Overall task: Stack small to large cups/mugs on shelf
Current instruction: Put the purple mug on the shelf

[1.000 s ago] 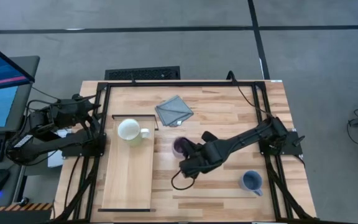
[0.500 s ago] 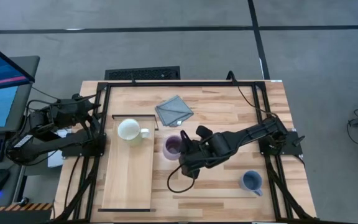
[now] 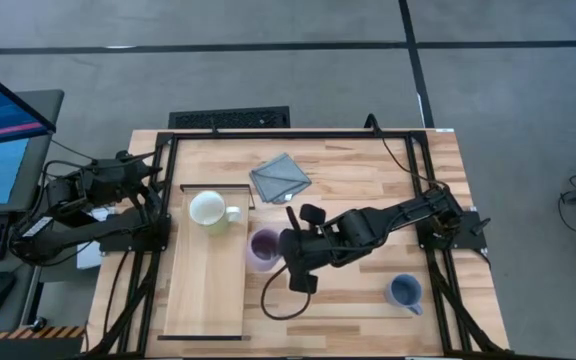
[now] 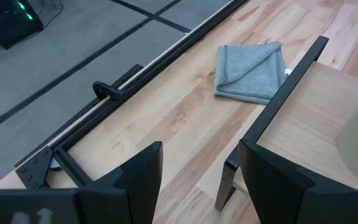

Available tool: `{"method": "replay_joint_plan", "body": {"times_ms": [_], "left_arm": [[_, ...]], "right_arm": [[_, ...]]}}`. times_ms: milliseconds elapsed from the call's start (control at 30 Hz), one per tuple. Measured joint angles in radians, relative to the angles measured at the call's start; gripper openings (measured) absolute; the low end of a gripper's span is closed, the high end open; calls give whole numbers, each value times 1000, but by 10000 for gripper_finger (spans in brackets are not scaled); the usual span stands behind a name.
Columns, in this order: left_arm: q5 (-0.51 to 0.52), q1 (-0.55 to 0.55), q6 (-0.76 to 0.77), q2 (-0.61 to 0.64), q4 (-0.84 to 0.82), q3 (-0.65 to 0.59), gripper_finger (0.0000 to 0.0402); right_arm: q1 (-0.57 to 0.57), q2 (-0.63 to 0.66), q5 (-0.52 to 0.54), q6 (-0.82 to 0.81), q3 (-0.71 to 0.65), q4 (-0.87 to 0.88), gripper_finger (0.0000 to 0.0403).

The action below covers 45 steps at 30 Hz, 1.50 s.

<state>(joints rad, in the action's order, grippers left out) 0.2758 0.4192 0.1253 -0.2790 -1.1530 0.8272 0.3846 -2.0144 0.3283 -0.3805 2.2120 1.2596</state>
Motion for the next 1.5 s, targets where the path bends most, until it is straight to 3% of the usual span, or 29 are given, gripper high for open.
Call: {"method": "replay_joint_plan", "body": {"times_ms": [1500], "left_arm": [[0,0,0,0,-2,0,203]], "right_arm": [[-74,-3,-120,227,-28,-349,62]]}}
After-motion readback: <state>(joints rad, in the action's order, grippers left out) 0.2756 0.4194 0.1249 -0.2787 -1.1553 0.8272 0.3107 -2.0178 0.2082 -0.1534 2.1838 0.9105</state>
